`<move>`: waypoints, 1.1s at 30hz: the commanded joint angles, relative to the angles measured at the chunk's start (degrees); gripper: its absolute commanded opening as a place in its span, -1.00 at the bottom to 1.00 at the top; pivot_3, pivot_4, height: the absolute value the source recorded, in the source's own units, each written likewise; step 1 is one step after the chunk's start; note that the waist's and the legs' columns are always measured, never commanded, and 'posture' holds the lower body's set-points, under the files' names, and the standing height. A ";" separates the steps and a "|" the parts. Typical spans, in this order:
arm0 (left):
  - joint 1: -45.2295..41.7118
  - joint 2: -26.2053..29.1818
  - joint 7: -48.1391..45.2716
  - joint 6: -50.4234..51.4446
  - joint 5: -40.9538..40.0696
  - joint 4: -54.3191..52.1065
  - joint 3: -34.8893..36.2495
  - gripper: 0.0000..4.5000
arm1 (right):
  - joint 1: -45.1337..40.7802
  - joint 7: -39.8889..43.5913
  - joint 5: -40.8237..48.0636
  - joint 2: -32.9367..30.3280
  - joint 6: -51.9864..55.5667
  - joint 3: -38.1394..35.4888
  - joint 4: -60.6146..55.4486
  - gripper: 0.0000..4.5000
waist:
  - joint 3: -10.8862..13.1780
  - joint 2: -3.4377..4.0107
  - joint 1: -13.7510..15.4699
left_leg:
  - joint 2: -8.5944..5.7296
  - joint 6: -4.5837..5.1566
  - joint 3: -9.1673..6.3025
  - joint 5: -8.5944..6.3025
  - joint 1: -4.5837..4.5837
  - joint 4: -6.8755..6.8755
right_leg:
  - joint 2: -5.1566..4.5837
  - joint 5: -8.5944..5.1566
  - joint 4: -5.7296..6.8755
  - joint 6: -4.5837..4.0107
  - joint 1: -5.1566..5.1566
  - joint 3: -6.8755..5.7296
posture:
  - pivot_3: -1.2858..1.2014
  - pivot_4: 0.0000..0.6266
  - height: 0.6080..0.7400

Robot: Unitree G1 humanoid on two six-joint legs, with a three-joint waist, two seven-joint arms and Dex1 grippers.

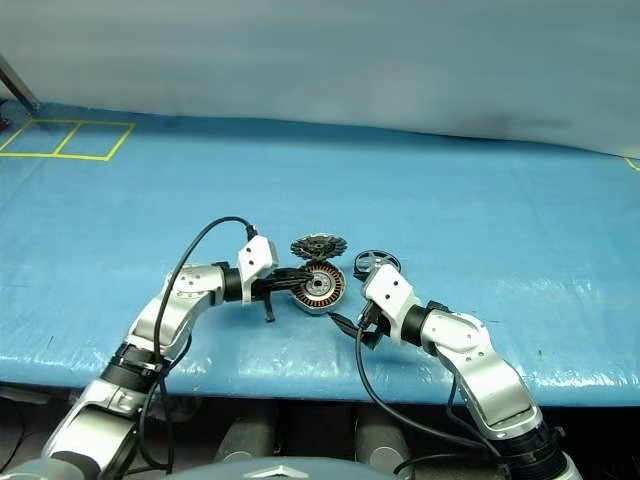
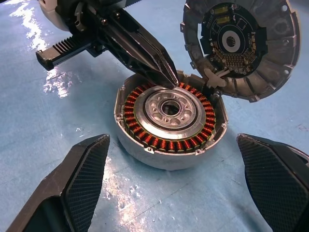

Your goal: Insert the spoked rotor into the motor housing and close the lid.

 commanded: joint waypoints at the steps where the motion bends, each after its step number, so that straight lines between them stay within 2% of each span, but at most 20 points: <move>1: -1.66 -0.10 -0.29 -2.08 1.81 0.86 -1.40 -0.98 | -0.05 -0.29 -0.07 0.08 -1.22 -0.59 -1.11 1.00 | 0.00 0.00 0.00 | 0.00 0.00 0.00 0.00 0.00 -0.01 | 0.00 0.00 0.00 0.00 -0.01 0.00 | 0.03 -0.52 1.00; 8: -2.45 -0.82 -1.12 -2.62 1.78 2.05 -1.96 -0.98 | 0.02 -0.41 -0.09 0.21 -1.22 -0.42 -1.03 1.00 | 0.00 0.00 0.03 | 0.00 0.00 0.00 0.00 -0.02 0.00 | 0.00 0.00 0.00 0.00 -0.02 -0.01 | 0.03 -0.52 1.00; 19: -2.76 0.02 0.08 -3.33 6.06 4.81 -4.02 -0.98 | 0.15 -0.52 -0.18 0.39 -1.10 -0.27 -1.02 1.00 | 0.00 0.00 0.16 | 0.00 0.00 -0.01 0.00 0.00 0.01 | 0.00 0.00 0.01 0.00 0.01 0.00 | 0.03 -0.52 1.00; 33: -3.13 -2.19 -0.36 -3.86 1.24 4.33 -0.55 -0.98 | -0.14 -0.29 -0.68 0.52 -1.12 -0.16 -0.61 1.00 | 0.00 0.00 0.24 | 0.00 0.00 -0.01 0.00 -0.01 0.02 | 0.00 0.00 0.01 0.01 0.00 0.00 | 0.03 -0.52 1.00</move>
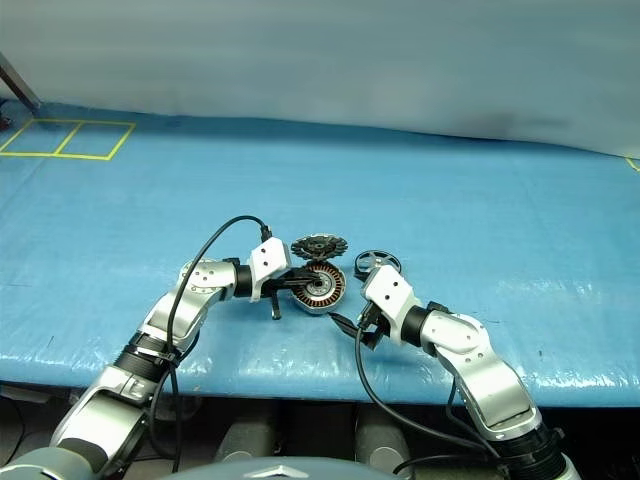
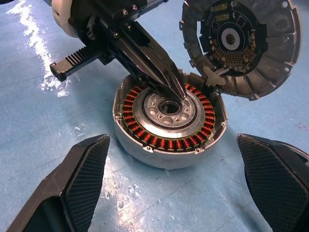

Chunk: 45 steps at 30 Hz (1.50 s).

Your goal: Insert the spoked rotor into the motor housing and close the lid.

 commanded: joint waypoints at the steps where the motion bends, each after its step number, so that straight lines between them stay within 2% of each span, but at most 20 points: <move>1: -0.76 -0.70 -0.28 -0.33 -1.80 -0.47 1.76 -0.98 | -0.37 -0.10 0.03 0.21 -1.13 -0.19 -0.61 1.00 | 0.00 0.00 -0.01 | 0.00 0.00 0.00 0.00 0.00 0.00 | 0.00 0.00 0.00 0.00 -0.01 0.00 | 0.03 -0.52 1.00; 17: -4.14 -2.83 -1.89 -1.23 1.39 4.00 -2.29 -0.98 | 0.24 -0.44 -0.45 0.77 -1.06 -0.24 -0.88 1.00 | 0.00 0.00 0.04 | -0.01 0.00 0.00 0.00 -0.03 0.03 | 0.00 0.01 -0.01 0.01 -0.01 0.00 | 0.03 -0.52 1.00; 24: -3.54 -1.75 -2.67 -0.19 3.40 3.68 -3.94 -0.98 | 0.44 -0.48 -0.60 0.82 -1.08 -0.44 -0.96 1.00 | 0.00 0.00 0.03 | -0.01 0.00 -0.01 0.00 -0.01 0.03 | 0.00 0.01 -0.01 0.02 0.01 0.00 | 0.03 -0.52 1.00; 39: 1.16 1.24 -1.21 1.22 3.59 0.50 -2.64 -0.98 | 0.00 -0.27 -0.93 0.65 -1.36 -0.47 -0.61 1.00 | -0.03 0.01 -0.26 | 0.01 0.00 0.00 0.00 0.07 0.04 | 0.00 0.01 0.01 0.01 0.06 0.01 | 0.03 -0.52 1.00; 45: 2.18 0.47 0.29 -0.47 0.47 -0.54 1.24 -0.98 | -0.59 -0.05 -1.00 0.52 -1.36 -0.49 -0.36 1.00 | -0.03 0.02 -0.52 | 0.01 0.00 0.01 0.00 0.07 0.03 | 0.00 0.01 0.02 0.01 0.05 0.01 | 0.03 -0.52 1.00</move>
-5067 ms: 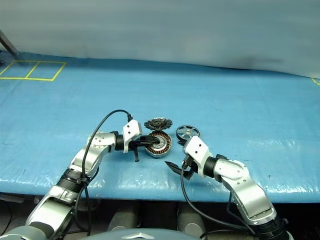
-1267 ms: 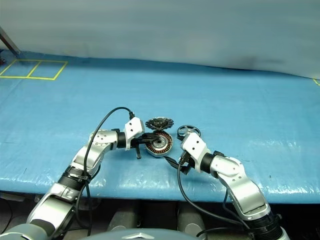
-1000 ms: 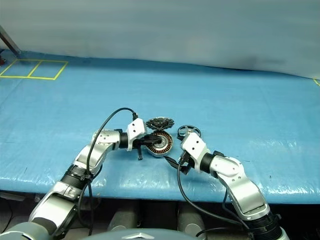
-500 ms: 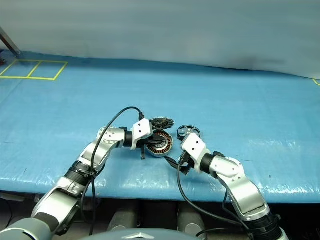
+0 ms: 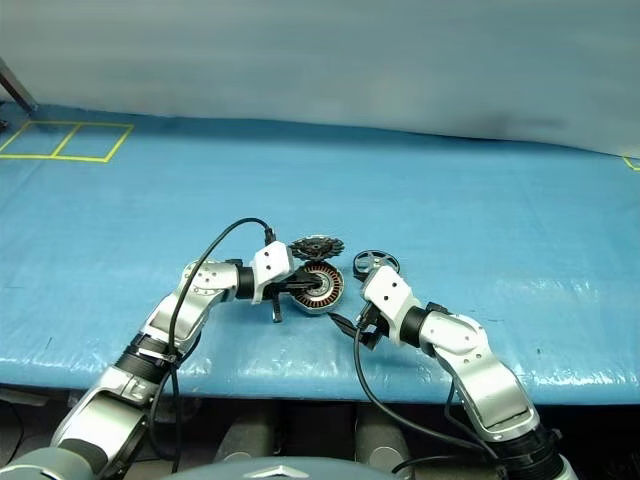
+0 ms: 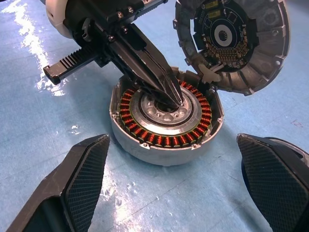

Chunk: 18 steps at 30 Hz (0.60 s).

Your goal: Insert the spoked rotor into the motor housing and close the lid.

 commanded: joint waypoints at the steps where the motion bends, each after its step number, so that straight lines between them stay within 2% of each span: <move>1: 1.56 0.03 0.80 -0.36 -1.80 -0.03 2.58 -0.98 | -0.77 -0.02 0.01 -0.10 -1.37 -0.54 -0.35 1.00 | 0.00 0.00 -0.05 | 0.00 0.00 0.00 0.00 0.00 -0.01 | 0.01 0.00 0.00 0.00 -0.01 0.00 | 0.03 -0.52 1.00; 8: 4.27 -0.46 0.18 3.88 -12.22 -8.25 10.24 -0.98 | -1.14 -0.76 0.28 0.68 -1.76 -1.22 0.17 1.00 | 0.03 0.00 0.10 | 0.00 0.00 -0.01 0.00 -0.10 -0.04 | -0.01 0.00 -0.02 0.00 -0.10 -0.01 | 0.03 -0.52 1.00; 18: 10.53 3.27 -0.50 6.16 -14.03 -13.05 10.94 -0.98 | -3.35 -7.84 1.39 5.45 -0.23 -7.60 3.77 1.00 | 0.04 0.01 0.05 | 0.00 0.00 0.00 0.00 -0.09 -0.02 | -0.02 0.00 -0.01 0.00 -0.09 0.00 | 0.03 -0.52 1.00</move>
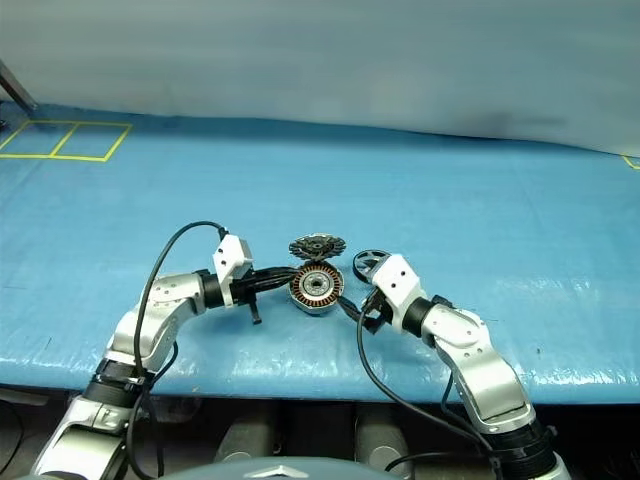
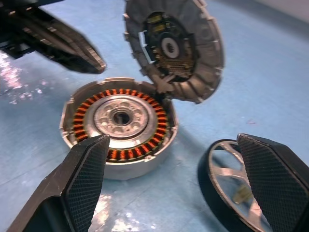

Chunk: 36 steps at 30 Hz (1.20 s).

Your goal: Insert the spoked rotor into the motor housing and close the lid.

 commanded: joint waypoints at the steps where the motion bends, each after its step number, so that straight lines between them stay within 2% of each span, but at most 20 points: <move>1: 1.12 0.75 -0.35 0.06 -1.57 -3.70 0.98 -0.98 | -2.27 -3.13 1.77 2.11 1.30 -4.13 1.10 1.00 | 0.00 0.00 0.00 | 0.00 0.00 0.00 0.00 0.00 0.00 | 0.00 0.00 0.00 0.00 -0.01 0.00 | 0.03 -0.52 1.00; 10: 3.91 1.00 1.99 -0.89 -0.45 -4.63 0.29 -0.98 | -8.15 -7.23 0.79 3.63 5.75 -5.98 9.26 1.00 | 0.02 0.03 -0.01 | 0.00 0.00 0.01 0.00 -0.02 -0.07 | 0.00 0.00 -0.01 -0.01 -0.05 0.01 | 0.03 -0.52 1.00; 24: 5.72 1.15 4.96 -1.83 -0.11 -5.26 0.25 -0.98 | -5.00 -7.77 -1.94 0.88 10.67 -3.52 8.77 1.00 | 0.01 0.03 0.01 | 0.00 0.00 0.03 0.00 0.00 -0.10 | -0.01 -0.01 -0.04 -0.02 -0.04 0.02 | 0.03 -0.52 1.00; 36: 5.51 0.78 5.51 -1.77 0.06 -5.02 -0.12 -0.98 | -5.34 -11.16 -6.67 0.80 6.31 -3.12 7.46 1.00 | 0.01 0.03 0.01 | -0.01 0.00 0.03 0.00 0.00 -0.08 | -0.02 -0.01 -0.04 -0.02 -0.04 0.02 | 0.03 -0.52 1.00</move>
